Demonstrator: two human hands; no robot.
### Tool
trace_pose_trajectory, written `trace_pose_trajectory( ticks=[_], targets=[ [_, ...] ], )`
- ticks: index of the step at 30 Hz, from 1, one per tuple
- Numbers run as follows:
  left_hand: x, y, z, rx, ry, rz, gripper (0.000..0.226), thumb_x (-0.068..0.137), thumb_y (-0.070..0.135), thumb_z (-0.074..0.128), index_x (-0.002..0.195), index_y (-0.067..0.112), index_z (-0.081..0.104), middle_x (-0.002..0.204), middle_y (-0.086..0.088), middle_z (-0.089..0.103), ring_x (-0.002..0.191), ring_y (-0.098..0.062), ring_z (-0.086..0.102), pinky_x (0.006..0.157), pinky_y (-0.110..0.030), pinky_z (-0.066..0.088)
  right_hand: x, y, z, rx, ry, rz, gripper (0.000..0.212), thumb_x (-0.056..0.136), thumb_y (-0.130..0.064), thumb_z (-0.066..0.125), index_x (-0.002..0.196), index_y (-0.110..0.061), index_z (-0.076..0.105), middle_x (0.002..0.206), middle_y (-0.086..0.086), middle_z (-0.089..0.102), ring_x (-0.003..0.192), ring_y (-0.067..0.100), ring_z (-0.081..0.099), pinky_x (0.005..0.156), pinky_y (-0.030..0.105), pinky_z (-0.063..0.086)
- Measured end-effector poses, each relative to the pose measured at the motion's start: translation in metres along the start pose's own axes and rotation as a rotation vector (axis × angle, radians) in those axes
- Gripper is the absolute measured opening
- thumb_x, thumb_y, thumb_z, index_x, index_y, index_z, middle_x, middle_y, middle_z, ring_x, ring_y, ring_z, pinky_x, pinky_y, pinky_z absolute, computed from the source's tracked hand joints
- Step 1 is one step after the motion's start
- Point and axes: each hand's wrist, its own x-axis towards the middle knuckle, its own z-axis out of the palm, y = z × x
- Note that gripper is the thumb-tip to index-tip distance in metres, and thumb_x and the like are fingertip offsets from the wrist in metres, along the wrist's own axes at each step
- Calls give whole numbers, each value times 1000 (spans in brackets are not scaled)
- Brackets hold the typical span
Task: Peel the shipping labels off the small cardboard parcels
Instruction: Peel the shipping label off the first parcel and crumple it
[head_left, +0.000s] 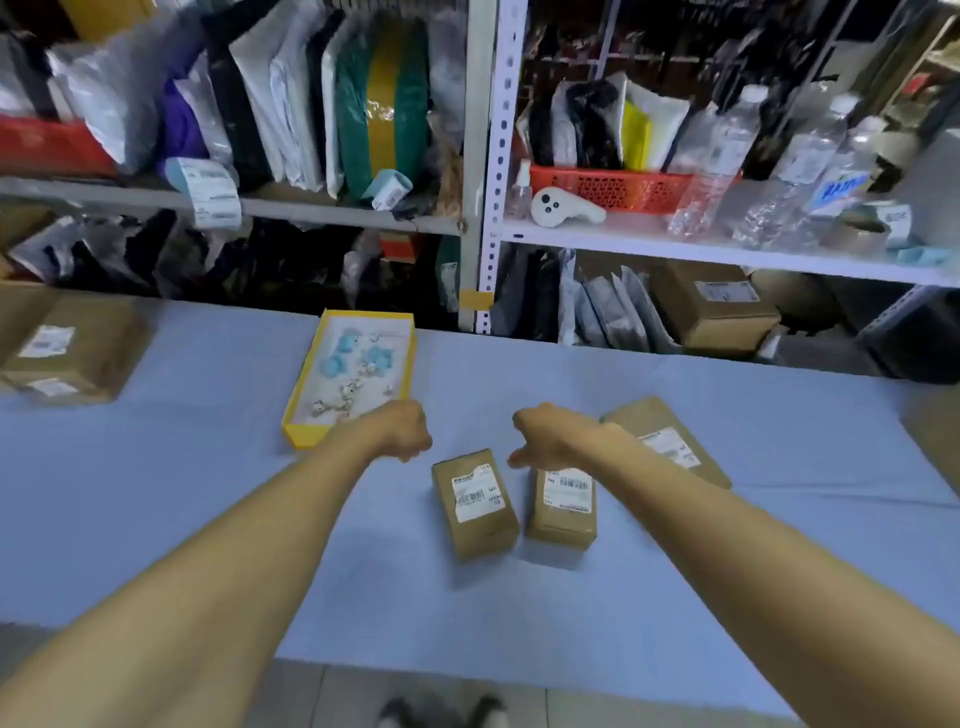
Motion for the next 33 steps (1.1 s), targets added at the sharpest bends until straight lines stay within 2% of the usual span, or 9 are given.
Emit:
trace_pose_trajectory(
  ticks=[2,6,11,13,15,18,22,27,33],
  targets=[
    [12,-6,12,-69,-47,-25,18,88,9,52,81,1,65,88,-18,69,82,-27,65,76,-37,52,13,-2,9,7,-26,17,44,93,-27,59,129,-5,49,128,13,54,112,31,57,83,36,47],
    [31,-17,53,-287,-70,-109,14,86,19,61,85,6,58,87,-13,63,97,-33,66,66,-30,42,32,1,35,44,-95,37,49,88,-26,64,131,-7,47,130,14,53,113,32,57,89,40,49],
    [42,-24,112,-761,-39,-130,93,72,29,83,138,12,21,105,-1,56,97,-16,53,63,-20,42,56,10,82,196,-60,62,73,83,-21,71,138,1,28,128,19,52,117,35,52,80,34,41],
    [47,-26,134,-815,-10,-112,120,58,35,89,144,17,7,116,-3,55,107,-19,55,79,-23,48,64,7,104,310,-109,77,95,83,-23,71,148,5,8,136,22,46,125,36,49,92,37,43],
    [49,-27,152,-833,30,-101,134,48,39,89,146,19,0,130,-10,51,119,-26,53,98,-35,48,73,5,122,403,-148,81,76,97,-34,50,151,1,10,144,18,43,134,32,43,106,36,36],
    [48,-23,162,-914,131,-104,107,63,13,86,145,18,17,125,-1,54,111,-18,55,93,-31,48,76,5,139,515,-74,64,53,104,-36,22,151,-10,25,145,9,48,134,25,45,112,33,32],
    [50,-15,156,-920,252,-91,98,72,-6,76,149,26,24,116,3,54,98,-17,57,83,-25,47,68,5,144,681,-15,16,85,95,-9,50,153,-13,-12,143,6,47,123,27,52,101,36,45],
    [46,-26,147,-855,207,17,102,77,-11,68,152,33,14,134,-2,52,103,-22,62,66,-21,51,61,4,158,843,168,15,106,80,-2,71,153,-19,-3,127,5,63,109,25,63,94,38,52],
    [29,-20,155,-775,238,20,98,80,-5,66,152,33,12,144,-1,48,110,-25,62,88,-35,52,46,-9,169,887,270,10,101,84,4,64,154,-15,-8,130,5,61,111,23,62,88,26,49]
  ],
)
